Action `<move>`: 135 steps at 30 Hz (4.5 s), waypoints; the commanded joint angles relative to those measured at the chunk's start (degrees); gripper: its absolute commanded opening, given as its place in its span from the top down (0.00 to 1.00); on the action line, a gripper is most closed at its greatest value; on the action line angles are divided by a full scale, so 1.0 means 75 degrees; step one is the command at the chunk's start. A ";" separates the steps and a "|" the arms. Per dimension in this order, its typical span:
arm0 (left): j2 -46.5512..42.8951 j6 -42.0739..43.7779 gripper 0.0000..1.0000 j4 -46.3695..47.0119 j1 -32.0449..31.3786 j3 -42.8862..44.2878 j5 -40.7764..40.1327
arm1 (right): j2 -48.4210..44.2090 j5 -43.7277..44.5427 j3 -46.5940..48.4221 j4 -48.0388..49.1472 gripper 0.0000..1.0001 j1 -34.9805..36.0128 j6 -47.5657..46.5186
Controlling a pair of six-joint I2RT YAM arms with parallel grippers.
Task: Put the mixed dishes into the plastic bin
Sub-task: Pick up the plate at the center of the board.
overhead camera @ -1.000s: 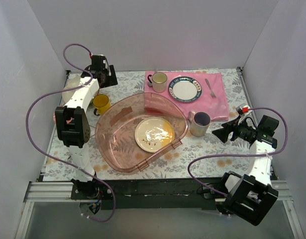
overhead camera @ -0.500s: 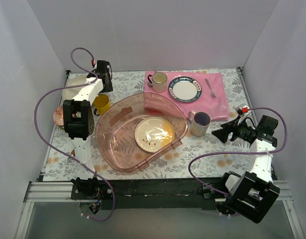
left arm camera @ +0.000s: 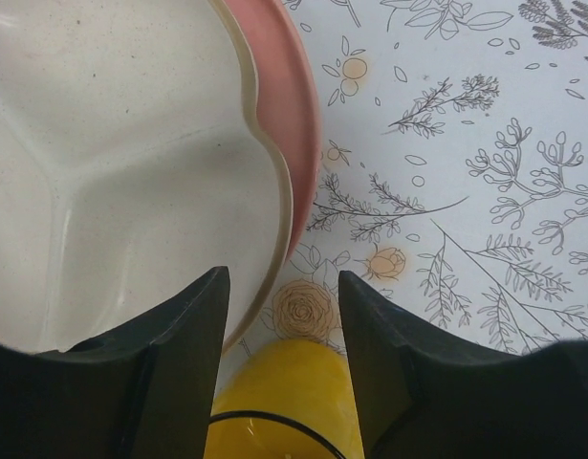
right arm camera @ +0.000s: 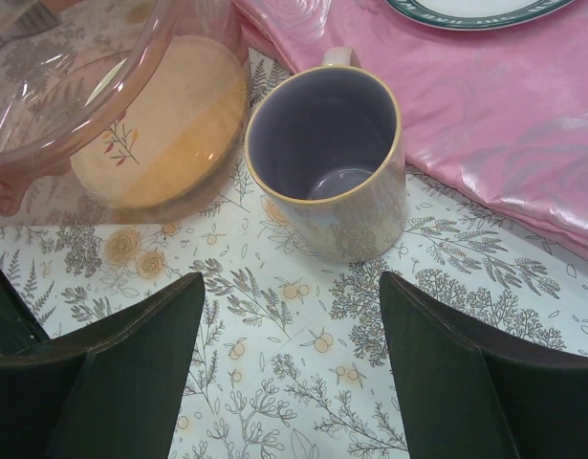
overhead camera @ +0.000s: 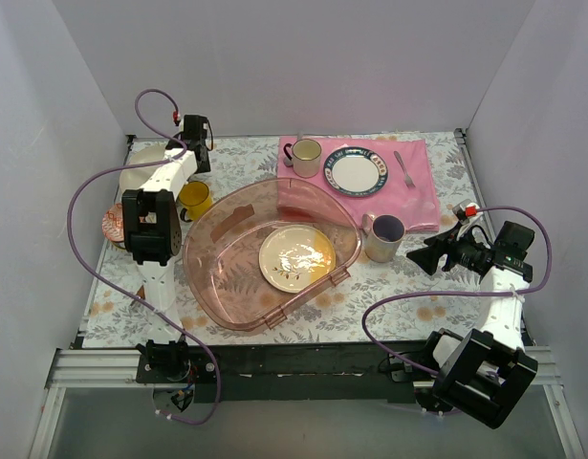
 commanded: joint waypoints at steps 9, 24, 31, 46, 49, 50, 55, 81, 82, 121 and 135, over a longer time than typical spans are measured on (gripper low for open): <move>0.0406 0.0328 0.65 0.0567 0.0165 0.0411 -0.0348 | 0.0074 -0.0220 0.0344 -0.0093 0.19 -0.0036 -0.0175; 0.0630 0.0703 0.76 0.1118 0.0165 0.0353 -0.0688 | 0.0086 -0.0243 0.0367 -0.0152 0.19 -0.0025 -0.0246; 0.0454 0.0867 0.88 0.1247 0.0165 0.0294 -0.0653 | 0.0109 -0.0255 0.0379 -0.0187 0.19 -0.0025 -0.0293; -0.0542 0.1429 1.00 0.1633 0.0142 0.0517 -0.0712 | 0.0133 -0.0278 0.0391 -0.0245 0.19 -0.0036 -0.0340; -0.0753 0.1523 1.00 0.1727 0.0153 0.0516 -0.0665 | 0.0109 -0.0290 0.0403 -0.0269 0.19 -0.0025 -0.0363; -0.0811 0.1581 1.00 0.1751 0.0130 0.0505 -0.0641 | 0.0098 -0.0290 0.0391 -0.0269 0.19 -0.0025 -0.0375; -0.1186 0.1839 1.00 0.1961 0.0071 0.0376 -0.0618 | 0.0074 -0.0302 0.0391 -0.0292 0.19 -0.0025 -0.0387; -0.2651 0.3035 1.00 0.2759 -0.0596 0.0200 -0.0653 | -0.0043 -0.0349 0.0367 -0.0339 0.19 -0.0025 -0.0433; -0.2745 0.3081 1.00 0.2782 -0.0643 0.0177 -0.0641 | -0.0043 -0.0349 0.0367 -0.0339 0.19 -0.0025 -0.0422; -0.5370 0.4067 1.00 0.3134 -0.3537 -0.1335 -0.0220 | -0.0125 -0.0641 0.0367 -0.0339 0.19 -0.0025 -0.0352; -0.6483 0.4558 1.00 0.3099 -0.5482 -0.2693 -0.0325 | 0.1034 -0.1110 0.2615 -0.2013 0.20 0.0256 -0.0270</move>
